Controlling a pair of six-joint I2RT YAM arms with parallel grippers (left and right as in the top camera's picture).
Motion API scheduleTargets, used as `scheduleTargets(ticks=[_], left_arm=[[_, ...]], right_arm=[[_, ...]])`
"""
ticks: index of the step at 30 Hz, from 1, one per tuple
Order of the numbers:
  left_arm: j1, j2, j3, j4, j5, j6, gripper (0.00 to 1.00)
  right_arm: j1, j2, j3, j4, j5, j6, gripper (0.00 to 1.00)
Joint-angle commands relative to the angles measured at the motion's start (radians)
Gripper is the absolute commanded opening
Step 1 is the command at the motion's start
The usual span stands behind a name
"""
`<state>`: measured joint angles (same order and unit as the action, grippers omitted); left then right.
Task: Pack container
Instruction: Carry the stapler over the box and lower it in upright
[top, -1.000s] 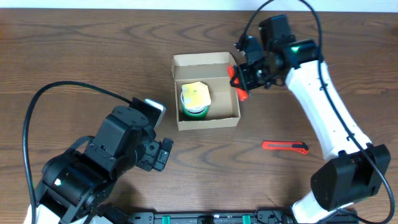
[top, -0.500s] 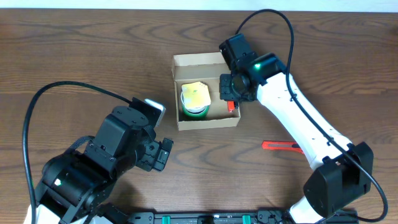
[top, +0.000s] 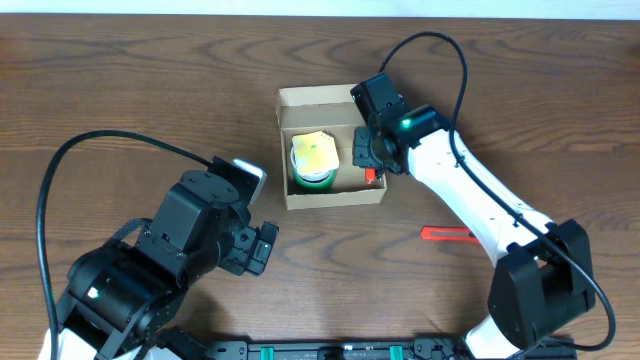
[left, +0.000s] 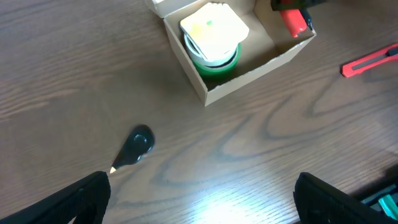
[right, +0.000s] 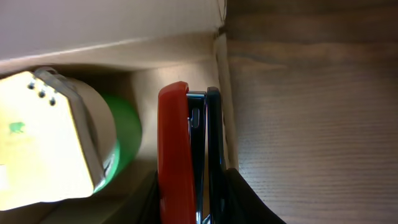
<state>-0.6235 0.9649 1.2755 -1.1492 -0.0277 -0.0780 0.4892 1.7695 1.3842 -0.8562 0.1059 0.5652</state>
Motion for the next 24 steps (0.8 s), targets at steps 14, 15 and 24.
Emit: scheduleTargets(ticks=[14, 15, 24], left_arm=[[0.003, -0.005, -0.004, -0.003, -0.008, 0.003, 0.95], [0.003, -0.005, -0.004, -0.003, -0.008, 0.003, 0.95], [0.003, -0.005, -0.004, -0.003, -0.008, 0.003, 0.95]], right_arm=[[0.03, 0.0, -0.044, 0.084, -0.035, -0.072, 0.01], [0.034, 0.0, -0.044, 0.087, -0.035, -0.072, 0.01], [0.044, 0.043, -0.046, 0.087, -0.027, -0.038, 0.01]])
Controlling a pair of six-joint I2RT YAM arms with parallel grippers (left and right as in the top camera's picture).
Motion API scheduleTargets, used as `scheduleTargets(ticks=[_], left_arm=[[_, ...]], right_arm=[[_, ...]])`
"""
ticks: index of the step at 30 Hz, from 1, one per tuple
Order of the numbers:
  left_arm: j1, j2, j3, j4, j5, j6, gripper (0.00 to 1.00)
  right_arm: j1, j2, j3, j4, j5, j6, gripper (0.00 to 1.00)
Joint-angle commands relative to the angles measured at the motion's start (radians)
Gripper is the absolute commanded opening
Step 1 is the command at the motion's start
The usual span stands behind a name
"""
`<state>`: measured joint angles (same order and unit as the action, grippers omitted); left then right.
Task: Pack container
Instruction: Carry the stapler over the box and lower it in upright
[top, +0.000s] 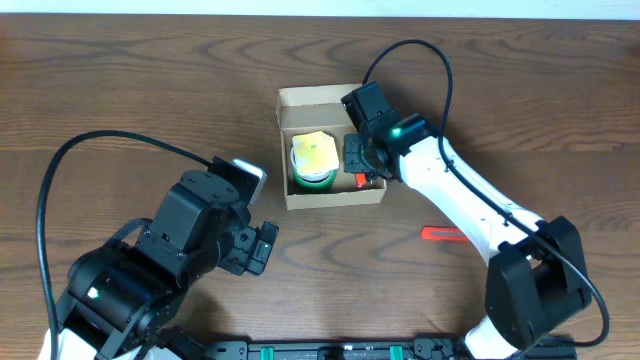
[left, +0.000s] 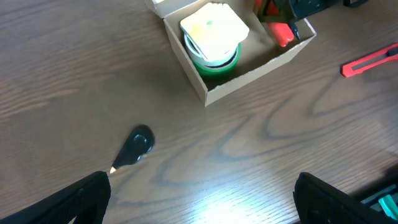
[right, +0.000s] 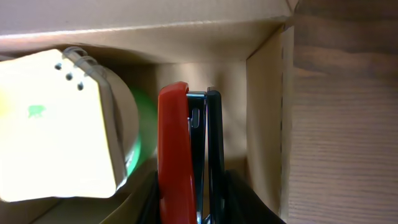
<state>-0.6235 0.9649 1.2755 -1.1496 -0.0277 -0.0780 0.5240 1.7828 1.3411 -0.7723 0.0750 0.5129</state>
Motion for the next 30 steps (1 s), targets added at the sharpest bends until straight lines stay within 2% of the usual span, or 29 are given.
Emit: scheduleTargets(ticks=[1, 14, 16, 22, 24, 30], left_arm=[[0.003, -0.005, -0.004, -0.003, -0.008, 0.003, 0.95], [0.003, -0.005, -0.004, -0.003, -0.008, 0.003, 0.96], [0.003, -0.005, -0.004, -0.003, -0.008, 0.003, 0.95], [0.003, -0.005, -0.004, -0.003, -0.008, 0.003, 0.95], [0.003, -0.005, -0.004, -0.003, -0.008, 0.003, 0.95], [0.003, -0.005, -0.004, -0.003, -0.008, 0.003, 0.95]], right_arm=[[0.01, 0.035, -0.003, 0.003, 0.003, 0.015, 0.01], [0.01, 0.058, -0.003, 0.014, 0.031, 0.032, 0.01], [0.01, 0.064, -0.003, 0.014, 0.035, 0.032, 0.05], [0.008, 0.077, -0.003, 0.02, 0.041, 0.032, 0.08], [0.009, 0.077, -0.003, 0.021, 0.042, 0.032, 0.18], [0.009, 0.076, -0.003, 0.021, 0.041, 0.032, 0.4]])
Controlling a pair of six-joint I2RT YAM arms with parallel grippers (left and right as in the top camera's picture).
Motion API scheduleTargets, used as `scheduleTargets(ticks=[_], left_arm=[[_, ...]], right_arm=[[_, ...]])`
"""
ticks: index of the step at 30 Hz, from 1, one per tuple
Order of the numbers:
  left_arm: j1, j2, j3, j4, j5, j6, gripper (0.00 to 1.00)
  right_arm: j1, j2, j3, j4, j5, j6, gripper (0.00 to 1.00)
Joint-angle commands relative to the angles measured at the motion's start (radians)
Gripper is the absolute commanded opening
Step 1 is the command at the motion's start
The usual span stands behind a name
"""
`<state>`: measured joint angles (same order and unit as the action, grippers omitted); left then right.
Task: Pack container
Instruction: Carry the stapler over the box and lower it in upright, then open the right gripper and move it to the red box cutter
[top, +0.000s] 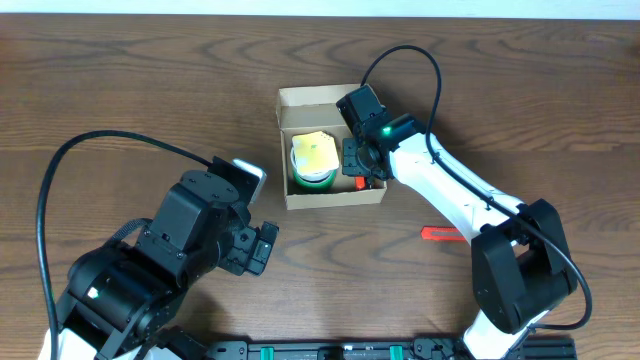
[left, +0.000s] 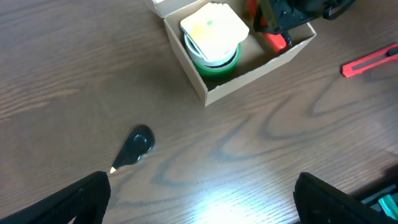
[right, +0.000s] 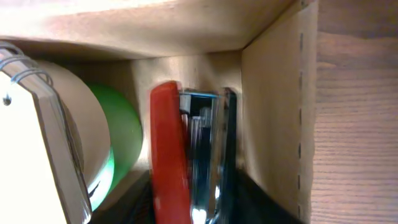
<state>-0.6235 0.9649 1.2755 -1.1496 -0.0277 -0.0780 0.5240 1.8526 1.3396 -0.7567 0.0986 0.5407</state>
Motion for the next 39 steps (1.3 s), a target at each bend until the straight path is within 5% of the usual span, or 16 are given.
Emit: scheduleTargets(ticks=[1, 22, 30, 39], left_arm=[[0.003, -0.005, -0.004, -0.003, -0.008, 0.003, 0.95], [0.003, -0.005, -0.004, -0.003, -0.008, 0.003, 0.95], [0.003, -0.005, -0.004, -0.003, -0.008, 0.003, 0.96], [0.003, -0.005, -0.004, -0.003, -0.008, 0.003, 0.95]], right_arm=[[0.008, 0.006, -0.002, 0.005, 0.018, 0.004, 0.43], [-0.001, -0.142, 0.143, -0.153, 0.01, -0.031, 0.43], [-0.072, -0.386, 0.167, -0.198, 0.01, -0.271, 0.54], [-0.2, -0.501, 0.166, -0.435, 0.009, -0.559, 0.65]])
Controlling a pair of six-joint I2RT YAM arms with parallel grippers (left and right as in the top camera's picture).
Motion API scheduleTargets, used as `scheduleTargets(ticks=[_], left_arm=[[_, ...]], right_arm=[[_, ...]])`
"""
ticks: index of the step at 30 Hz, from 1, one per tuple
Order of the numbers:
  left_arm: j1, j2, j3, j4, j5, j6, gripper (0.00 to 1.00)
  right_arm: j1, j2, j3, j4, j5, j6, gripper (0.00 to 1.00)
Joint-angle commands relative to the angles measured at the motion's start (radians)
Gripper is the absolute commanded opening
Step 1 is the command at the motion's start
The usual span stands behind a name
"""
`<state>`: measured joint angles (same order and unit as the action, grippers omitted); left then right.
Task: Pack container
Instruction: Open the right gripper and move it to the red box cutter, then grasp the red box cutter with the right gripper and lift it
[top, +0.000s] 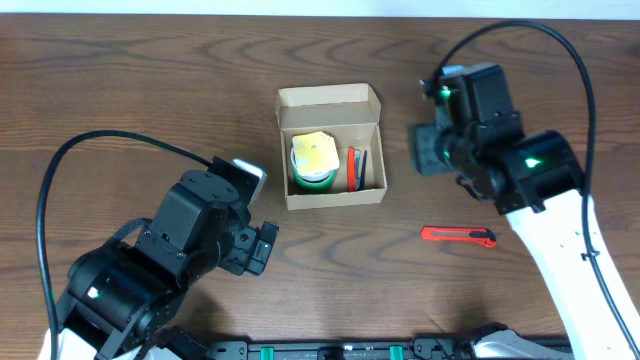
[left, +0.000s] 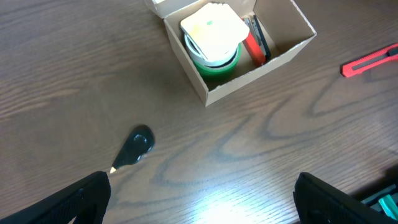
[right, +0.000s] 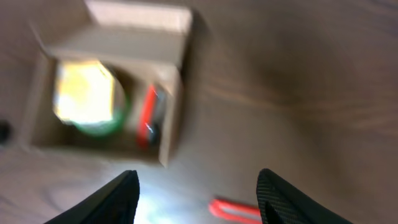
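Observation:
The open cardboard box holds a green tape roll with a yellow notepad on top. Beside them, against the box's right wall, lies a red and black stapler, also seen in the left wrist view. My right gripper hangs open and empty high above the table, to the right of the box; its wrist view is blurred. A red utility knife lies on the table below it. My left gripper is open and empty, well in front of the box.
A small black object lies on the wood in front of the box on the left; the left arm hides it from overhead. The left arm's bulk fills the near left of the table.
My right gripper has let go of the stapler, which now lies in the box. The gripper is open, raised and off to the right of the box. The left arm has not moved.
My right gripper held the stapler at the box's right wall, partly over the edge. Then it had it inside the box beside the tape roll, and lower against the wall. Now the stapler lies there alone and the gripper is away.

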<state>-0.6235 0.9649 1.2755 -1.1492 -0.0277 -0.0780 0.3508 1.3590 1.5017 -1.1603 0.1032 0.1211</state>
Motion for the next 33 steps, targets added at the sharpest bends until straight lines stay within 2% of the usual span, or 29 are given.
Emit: scheduleTargets(ticks=[1, 6, 15, 18, 21, 26, 29, 33], left_arm=[[0.003, -0.005, -0.004, -0.003, -0.008, 0.003, 0.95], [0.003, -0.005, -0.004, -0.003, -0.008, 0.003, 0.95], [0.003, -0.005, -0.004, -0.003, -0.008, 0.003, 0.95], [0.003, -0.005, -0.004, -0.003, -0.008, 0.003, 0.95], [0.003, -0.005, -0.004, -0.003, -0.008, 0.003, 0.95], [0.003, -0.005, -0.004, -0.003, -0.008, 0.003, 0.95], [0.003, -0.005, -0.004, -0.003, -0.008, 0.003, 0.95], [0.003, -0.005, -0.004, -0.004, -0.008, 0.003, 0.95]], right_arm=[[-0.034, -0.007, 0.003, -0.068, 0.005, -0.165, 0.66], [-0.035, -0.006, -0.052, -0.169, -0.013, -0.285, 0.7], [-0.036, -0.006, -0.3, -0.159, -0.141, -0.589, 0.79], [-0.037, -0.006, -0.422, -0.113, -0.156, -0.689, 0.79], [-0.037, -0.006, -0.513, -0.082, -0.08, -0.747, 0.77], [-0.054, -0.006, -0.584, 0.031, 0.068, -0.771, 0.81], [-0.098, -0.006, -0.626, 0.097, 0.073, -0.851, 0.84], [-0.153, 0.002, -0.661, 0.165, 0.069, -0.872, 0.84]])
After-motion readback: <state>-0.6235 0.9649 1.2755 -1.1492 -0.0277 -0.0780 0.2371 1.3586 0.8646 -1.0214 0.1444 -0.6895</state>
